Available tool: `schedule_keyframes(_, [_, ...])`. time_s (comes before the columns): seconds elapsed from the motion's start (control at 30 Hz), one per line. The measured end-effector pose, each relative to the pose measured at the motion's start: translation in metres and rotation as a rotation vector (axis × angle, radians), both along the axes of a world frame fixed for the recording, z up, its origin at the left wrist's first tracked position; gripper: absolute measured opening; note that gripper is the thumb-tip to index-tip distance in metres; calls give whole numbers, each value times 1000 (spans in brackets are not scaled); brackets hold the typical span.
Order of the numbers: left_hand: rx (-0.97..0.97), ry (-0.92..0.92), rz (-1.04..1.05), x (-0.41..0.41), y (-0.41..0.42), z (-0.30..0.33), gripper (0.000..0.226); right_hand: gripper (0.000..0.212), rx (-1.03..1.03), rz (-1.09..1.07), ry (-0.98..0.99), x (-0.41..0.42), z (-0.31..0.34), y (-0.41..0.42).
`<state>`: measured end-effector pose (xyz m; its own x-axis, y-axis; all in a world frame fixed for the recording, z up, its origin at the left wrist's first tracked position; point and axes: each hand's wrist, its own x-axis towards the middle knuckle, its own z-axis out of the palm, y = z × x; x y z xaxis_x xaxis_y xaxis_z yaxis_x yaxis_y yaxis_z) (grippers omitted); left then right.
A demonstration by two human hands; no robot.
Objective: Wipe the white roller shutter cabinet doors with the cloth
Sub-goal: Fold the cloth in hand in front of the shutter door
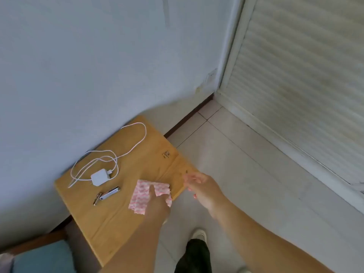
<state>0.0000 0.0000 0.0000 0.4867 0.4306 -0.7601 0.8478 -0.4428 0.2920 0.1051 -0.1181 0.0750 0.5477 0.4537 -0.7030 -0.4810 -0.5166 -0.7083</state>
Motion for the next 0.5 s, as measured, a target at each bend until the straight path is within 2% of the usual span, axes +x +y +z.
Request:
schedule_keyframes(0.1, [11, 48, 36, 1, 11, -18, 54, 6, 2, 66, 11, -3, -20, 13])
schedule_keyframes(0.23, [-96, 58, 134, 6, 22, -30, 56, 10, -29, 108, 24, -7, -36, 22])
schedule_keyframes(0.33, [-61, 37, 232, 9, 28, -42, 52, 11, -61, 122, 15, -7, -44, 23])
schedule_keyframes(0.5, [-36, -4, 500, 12, 25, -27, 20, 8, -115, 130, 41, -4, -39, 22])
